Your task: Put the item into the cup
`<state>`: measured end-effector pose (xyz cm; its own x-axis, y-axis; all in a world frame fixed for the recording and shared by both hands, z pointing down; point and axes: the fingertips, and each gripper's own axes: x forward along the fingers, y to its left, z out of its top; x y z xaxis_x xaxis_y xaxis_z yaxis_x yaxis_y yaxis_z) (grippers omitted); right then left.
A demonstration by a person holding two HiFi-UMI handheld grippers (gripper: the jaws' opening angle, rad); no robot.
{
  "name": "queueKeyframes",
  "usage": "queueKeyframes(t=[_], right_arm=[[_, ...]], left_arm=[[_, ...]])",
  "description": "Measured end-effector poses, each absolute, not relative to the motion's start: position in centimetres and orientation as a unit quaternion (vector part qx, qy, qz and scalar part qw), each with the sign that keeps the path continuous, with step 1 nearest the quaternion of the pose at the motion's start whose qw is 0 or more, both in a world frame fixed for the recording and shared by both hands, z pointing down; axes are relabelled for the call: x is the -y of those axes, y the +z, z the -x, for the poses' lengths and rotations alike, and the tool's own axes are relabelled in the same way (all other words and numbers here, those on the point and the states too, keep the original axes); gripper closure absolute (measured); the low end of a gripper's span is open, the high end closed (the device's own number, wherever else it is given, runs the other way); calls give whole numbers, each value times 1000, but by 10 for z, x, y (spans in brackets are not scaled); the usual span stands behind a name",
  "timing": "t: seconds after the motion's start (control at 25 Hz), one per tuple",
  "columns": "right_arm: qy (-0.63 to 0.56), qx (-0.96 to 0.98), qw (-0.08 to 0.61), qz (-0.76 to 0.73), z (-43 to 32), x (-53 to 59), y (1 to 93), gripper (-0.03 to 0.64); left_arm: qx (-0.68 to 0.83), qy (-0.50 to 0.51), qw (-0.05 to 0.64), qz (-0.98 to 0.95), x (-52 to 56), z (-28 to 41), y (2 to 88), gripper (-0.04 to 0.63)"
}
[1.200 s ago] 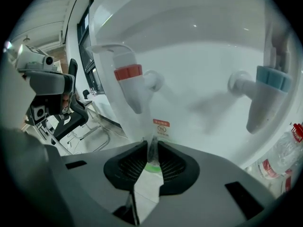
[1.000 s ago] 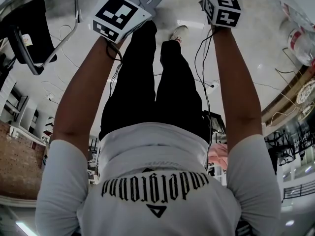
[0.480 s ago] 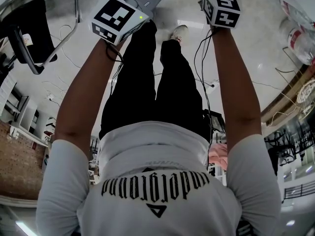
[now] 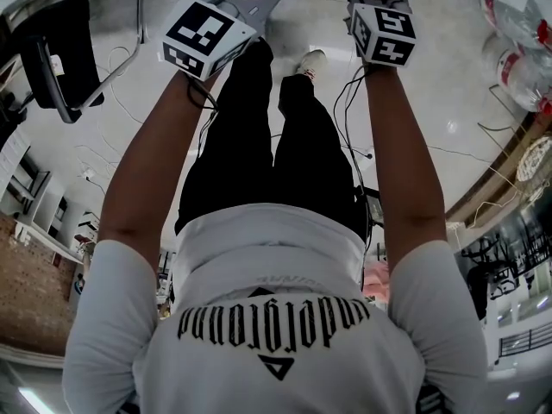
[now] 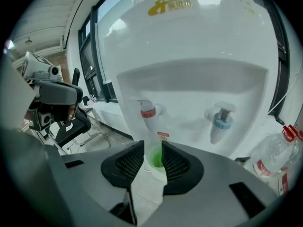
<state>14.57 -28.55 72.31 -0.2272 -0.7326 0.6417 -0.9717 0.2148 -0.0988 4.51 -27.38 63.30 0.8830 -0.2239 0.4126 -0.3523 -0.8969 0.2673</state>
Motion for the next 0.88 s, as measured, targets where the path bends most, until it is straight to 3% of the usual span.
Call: queueKeyframes(t=[0.48, 0.88], right_arm=[[193, 777, 231, -554, -130, 244, 598, 582], [145, 814, 197, -527, -105, 208, 463, 597]], left_arm=[[167, 164, 153, -960, 250, -46, 553, 580], [197, 124, 146, -961, 232, -24, 439, 581]])
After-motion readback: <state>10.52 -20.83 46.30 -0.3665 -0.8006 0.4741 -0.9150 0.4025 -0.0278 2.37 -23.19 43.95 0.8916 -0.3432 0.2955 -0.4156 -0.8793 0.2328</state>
